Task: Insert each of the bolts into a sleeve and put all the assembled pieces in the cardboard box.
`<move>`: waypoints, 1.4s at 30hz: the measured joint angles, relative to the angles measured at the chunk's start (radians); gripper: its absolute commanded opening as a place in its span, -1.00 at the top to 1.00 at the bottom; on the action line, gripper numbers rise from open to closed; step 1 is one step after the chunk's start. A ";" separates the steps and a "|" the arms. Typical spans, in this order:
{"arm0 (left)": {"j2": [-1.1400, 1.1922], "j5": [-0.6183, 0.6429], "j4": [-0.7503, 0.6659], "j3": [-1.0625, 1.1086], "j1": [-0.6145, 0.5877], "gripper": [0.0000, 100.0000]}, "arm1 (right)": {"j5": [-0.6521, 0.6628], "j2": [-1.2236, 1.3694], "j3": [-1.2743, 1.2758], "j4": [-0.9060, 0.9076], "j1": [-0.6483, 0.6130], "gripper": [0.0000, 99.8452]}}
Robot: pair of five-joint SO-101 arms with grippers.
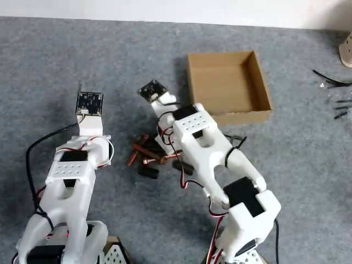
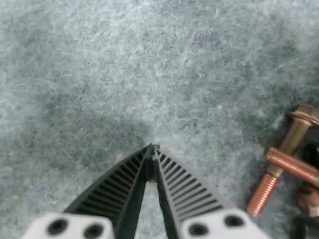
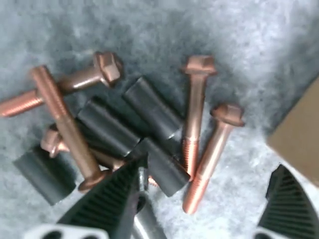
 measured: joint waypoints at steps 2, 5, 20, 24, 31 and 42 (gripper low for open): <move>0.000 0.000 0.000 0.000 0.000 0.98 | 0.014 0.000 0.003 0.000 0.000 0.31; 0.000 0.000 0.000 0.000 0.000 0.98 | 0.061 0.000 0.021 0.000 -0.009 0.31; 0.000 0.000 0.000 0.000 0.000 0.98 | 0.203 0.121 0.046 -0.014 -0.043 0.31; 0.000 0.000 0.000 0.000 0.000 0.98 | 0.203 0.155 -0.012 -0.015 -0.043 0.37; 0.000 0.000 0.000 0.000 -0.015 0.98 | 0.189 0.166 -0.023 -0.028 -0.041 0.62; 0.000 0.000 0.000 0.000 -0.023 0.98 | 0.187 0.166 -0.025 -0.029 -0.041 0.90</move>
